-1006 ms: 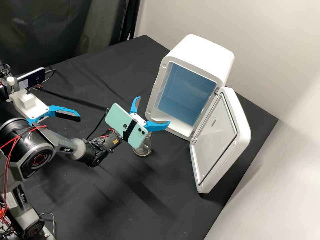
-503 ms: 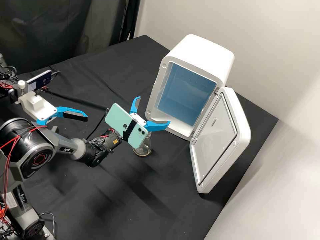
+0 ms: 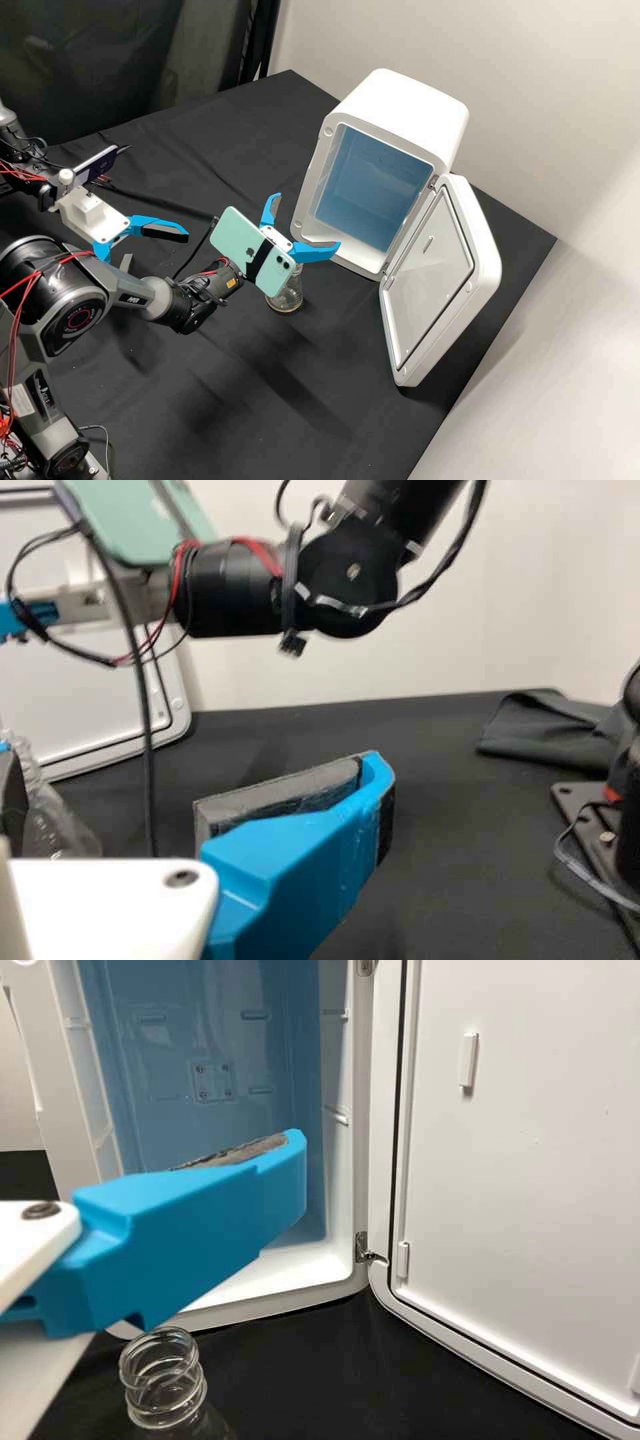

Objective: Place the flask in the incubator

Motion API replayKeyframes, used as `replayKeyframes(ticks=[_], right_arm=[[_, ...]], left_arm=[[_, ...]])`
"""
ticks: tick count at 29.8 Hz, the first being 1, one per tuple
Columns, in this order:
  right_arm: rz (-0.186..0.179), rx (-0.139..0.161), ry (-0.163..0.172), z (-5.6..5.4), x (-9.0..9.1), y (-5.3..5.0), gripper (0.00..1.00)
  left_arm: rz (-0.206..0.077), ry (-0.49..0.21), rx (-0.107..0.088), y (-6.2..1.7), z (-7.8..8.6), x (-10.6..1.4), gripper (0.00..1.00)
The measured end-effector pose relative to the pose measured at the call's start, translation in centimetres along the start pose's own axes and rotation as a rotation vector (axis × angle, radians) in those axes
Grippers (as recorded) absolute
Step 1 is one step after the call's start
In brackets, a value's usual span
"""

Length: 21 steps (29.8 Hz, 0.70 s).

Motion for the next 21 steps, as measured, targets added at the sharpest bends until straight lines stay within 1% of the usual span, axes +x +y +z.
replayKeyframes(ticks=[2, 4, 8, 12, 15, 16, 19, 21], right_arm=[[0.0, 0.0, 0.0, 0.0, 0.0, 0.0, 1.0], [0.0, 0.0, 0.0, 0.0, 0.0, 0.0, 1.0], [0.0, 0.0, 0.0, 0.0, 0.0, 0.0, 1.0], [0.0, 0.0, 0.0, 0.0, 0.0, 0.0, 1.0], [0.0, 0.0, 0.0, 0.0, 0.0, 0.0, 1.0], [0.0, 0.0, 0.0, 0.0, 0.0, 0.0, 1.0], [0.0, 0.0, 0.0, 0.0, 0.0, 0.0, 1.0], [0.0, 0.0, 0.0, 0.0, 0.0, 0.0, 1.0]], left_arm=[[-0.003, 0.016, 0.0, -0.07, -0.5, 0.0, 1.0], [-0.007, 0.046, -0.001, -0.18, -1.6, 0.0, 1.0], [-0.003, 0.118, -0.009, -0.08, -3.9, -0.2, 1.0], [-0.011, 0.188, -0.018, -0.36, -6.1, -0.5, 1.0], [-0.016, 0.216, -0.023, -0.53, -7.0, -0.4, 1.0], [-0.022, 0.226, -0.025, -0.63, -7.3, -0.4, 1.0], [-0.026, 0.241, -0.028, -0.77, -7.8, -0.5, 1.0], [-0.033, 0.243, -0.026, -0.98, -8.0, -0.5, 1.0]])
